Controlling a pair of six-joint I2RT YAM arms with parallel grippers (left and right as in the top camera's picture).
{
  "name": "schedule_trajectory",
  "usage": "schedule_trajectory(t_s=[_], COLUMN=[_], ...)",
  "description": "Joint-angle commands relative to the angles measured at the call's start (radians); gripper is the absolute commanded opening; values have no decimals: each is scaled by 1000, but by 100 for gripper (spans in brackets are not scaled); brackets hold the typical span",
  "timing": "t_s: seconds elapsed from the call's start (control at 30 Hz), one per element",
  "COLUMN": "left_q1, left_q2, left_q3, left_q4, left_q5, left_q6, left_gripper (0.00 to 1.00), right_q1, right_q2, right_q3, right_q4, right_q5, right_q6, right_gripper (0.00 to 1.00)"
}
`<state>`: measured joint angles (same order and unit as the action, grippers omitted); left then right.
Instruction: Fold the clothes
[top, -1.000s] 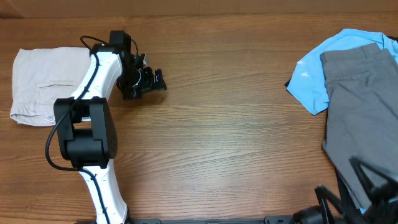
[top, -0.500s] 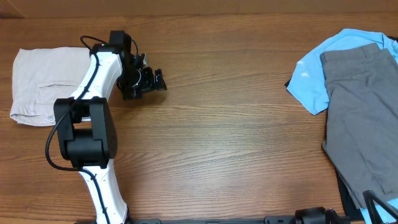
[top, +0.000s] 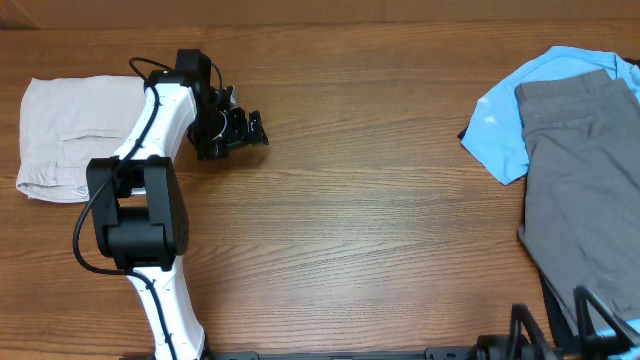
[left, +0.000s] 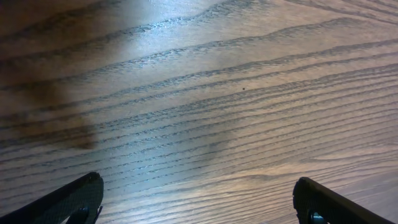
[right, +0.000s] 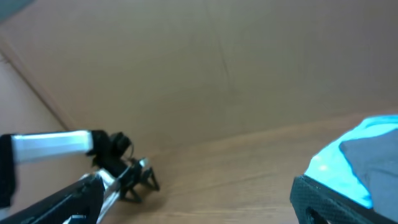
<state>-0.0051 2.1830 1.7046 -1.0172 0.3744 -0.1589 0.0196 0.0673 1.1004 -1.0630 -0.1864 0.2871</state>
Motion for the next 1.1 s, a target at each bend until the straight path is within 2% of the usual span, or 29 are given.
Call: schedule_trajectory(t_s=[0.0, 0.2, 0.73, 1.07], left_q1=[-1, 0, -2, -2], left_q2=[12, 12, 12, 12], left_q3=[16, 16, 16, 16], left_q4=[2, 2, 2, 2], left_q5=[10, 10, 10, 10], left_q6=[-18, -18, -18, -18], left_gripper=[100, 100, 100, 100], right_q1=[-16, -22, -22, -22], right_q2=[-53, -63, -64, -64], right_q3=[-126, -315, -880, -997], right_q4=[77, 243, 960, 1091], right_q5=[13, 13, 14, 97], right_q6=[-3, -3, -3, -8], right_gripper=[100, 100, 100, 100])
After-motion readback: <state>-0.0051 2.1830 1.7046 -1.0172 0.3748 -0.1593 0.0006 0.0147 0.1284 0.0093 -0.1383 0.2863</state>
